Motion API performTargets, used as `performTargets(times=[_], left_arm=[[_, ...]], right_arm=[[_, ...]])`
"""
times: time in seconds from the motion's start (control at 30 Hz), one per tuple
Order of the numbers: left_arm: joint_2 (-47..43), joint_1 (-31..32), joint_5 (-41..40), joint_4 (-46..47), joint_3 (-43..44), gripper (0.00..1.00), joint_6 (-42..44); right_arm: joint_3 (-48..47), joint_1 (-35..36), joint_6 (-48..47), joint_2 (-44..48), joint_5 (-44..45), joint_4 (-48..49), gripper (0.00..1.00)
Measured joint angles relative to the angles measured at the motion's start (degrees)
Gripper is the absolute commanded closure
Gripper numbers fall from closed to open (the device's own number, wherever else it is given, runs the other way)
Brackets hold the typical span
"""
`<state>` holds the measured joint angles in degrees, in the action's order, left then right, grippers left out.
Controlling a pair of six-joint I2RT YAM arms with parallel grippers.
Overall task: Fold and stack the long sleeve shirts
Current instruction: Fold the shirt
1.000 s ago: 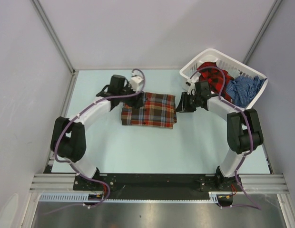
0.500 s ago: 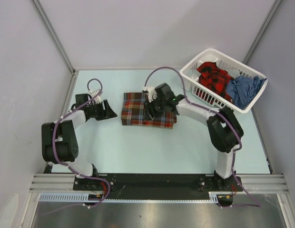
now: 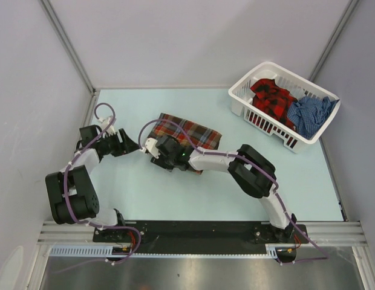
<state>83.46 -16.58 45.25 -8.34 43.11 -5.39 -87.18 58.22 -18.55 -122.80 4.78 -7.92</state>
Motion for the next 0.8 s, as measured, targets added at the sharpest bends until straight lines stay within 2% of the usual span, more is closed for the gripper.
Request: performTargets(times=[0.1, 0.13, 0.2, 0.27, 0.3, 0.43, 0.6, 0.7, 0.73, 0.8], left_arm=[[-0.4, -0.1, 0.5, -0.4, 0.0, 0.31, 0.7], [-0.5, -0.1, 0.5, -0.6, 0.0, 0.31, 0.9], [-0.5, -0.2, 0.6, -0.9, 0.0, 0.31, 1.0], [-0.5, -0.2, 0.6, -1.2, 0.0, 0.31, 1.3], [-0.5, -0.3, 0.6, -1.3, 0.0, 0.31, 1.4], [-0.7, -0.4, 0.7, -1.6, 0.0, 0.32, 2.0], [-1.2, -0.5, 1.7, -2.9, 0.0, 0.32, 3.0], [-1.8, -0.5, 3.2, -3.0, -0.6, 0.35, 2.9], [-2.1, -0.5, 4.0, -2.6, -1.2, 0.36, 2.3], [-2.4, -0.5, 5.9, -0.2, -3.7, 0.39, -0.4]], right_arm=[[-1.1, 0.8, -2.3, -1.5, 3.1, 0.7, 0.62], [-1.6, 0.8, -2.8, -2.0, 3.7, 0.6, 0.71], [-2.6, 0.3, -3.2, -2.5, 4.3, 0.0, 0.80], [-2.6, -0.5, -3.2, -2.5, 4.1, -0.4, 0.97], [-2.2, -1.0, -3.1, -2.2, 3.6, -0.1, 1.00], [5.4, -3.2, -4.4, 3.3, 0.5, 0.6, 1.00], [22.0, -9.8, -11.5, 18.1, -6.7, -4.9, 1.00], [25.5, -16.7, -16.7, 24.0, -10.4, -12.3, 0.79], [25.4, -18.8, -17.7, 24.7, -11.2, -14.0, 0.65], [24.3, -22.0, -18.6, 25.5, -12.8, -17.7, 0.62]])
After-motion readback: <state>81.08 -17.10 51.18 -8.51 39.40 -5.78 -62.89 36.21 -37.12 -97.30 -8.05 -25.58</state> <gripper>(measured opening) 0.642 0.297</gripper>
